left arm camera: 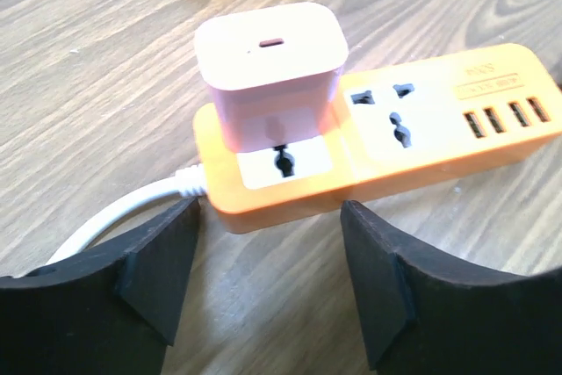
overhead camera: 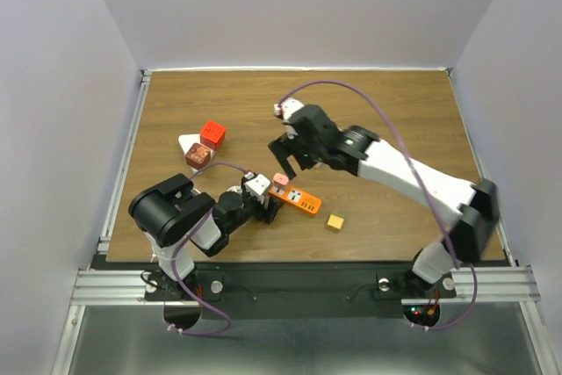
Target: Insert the plug
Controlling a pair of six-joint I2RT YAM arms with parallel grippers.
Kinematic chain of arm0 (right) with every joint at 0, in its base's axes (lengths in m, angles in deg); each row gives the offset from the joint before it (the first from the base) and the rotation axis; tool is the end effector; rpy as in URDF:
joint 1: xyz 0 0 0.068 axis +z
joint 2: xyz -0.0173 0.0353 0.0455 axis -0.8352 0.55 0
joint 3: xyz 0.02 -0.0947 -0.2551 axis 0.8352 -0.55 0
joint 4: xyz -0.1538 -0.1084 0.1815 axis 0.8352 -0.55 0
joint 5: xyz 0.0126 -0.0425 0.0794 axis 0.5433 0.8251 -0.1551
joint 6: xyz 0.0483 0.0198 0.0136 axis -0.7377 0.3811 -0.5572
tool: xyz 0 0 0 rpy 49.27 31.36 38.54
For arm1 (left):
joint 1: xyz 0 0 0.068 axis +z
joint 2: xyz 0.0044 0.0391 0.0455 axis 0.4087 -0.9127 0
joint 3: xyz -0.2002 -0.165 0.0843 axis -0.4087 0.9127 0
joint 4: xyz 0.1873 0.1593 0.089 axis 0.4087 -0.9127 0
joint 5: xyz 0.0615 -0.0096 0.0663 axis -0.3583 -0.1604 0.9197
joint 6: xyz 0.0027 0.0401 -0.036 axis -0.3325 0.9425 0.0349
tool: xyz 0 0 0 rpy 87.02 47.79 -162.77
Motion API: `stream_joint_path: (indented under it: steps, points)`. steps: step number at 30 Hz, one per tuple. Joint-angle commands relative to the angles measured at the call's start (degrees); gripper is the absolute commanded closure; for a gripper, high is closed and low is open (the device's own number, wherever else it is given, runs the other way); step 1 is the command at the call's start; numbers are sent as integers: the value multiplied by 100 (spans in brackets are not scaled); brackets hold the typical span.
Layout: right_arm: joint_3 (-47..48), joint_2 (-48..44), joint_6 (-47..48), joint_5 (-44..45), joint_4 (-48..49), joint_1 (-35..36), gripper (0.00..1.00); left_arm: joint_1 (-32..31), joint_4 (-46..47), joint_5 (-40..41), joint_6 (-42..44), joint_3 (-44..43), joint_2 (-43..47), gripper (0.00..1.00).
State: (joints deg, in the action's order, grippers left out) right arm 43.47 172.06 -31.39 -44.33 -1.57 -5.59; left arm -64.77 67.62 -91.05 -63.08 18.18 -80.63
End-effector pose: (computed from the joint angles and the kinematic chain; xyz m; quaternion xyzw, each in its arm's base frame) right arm 0.2410 0.2870 0.3169 -0.3454 0.8667 0.0767 0.3517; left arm 0.1664 -0.1479 0.1117 0.3077 0.6893 -0.2542 0.6046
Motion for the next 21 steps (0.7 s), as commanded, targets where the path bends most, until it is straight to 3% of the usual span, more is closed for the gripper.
stream_joint_path:
  steps: [1,7,14,21]
  points:
    - [-774,-1435,-692,1140,485,54,0,92,1996,343,-187,48,-34,20]
    - [-2382,-3034,-1702,1819,555,54,0,100,1839,299,-424,179,360,15]
    - [-3490,-3607,-2933,1670,713,54,0,92,1558,141,-468,390,1002,14]
    - [-4299,-4197,-3759,2250,1100,54,0,-31,1294,114,-503,487,1433,16]
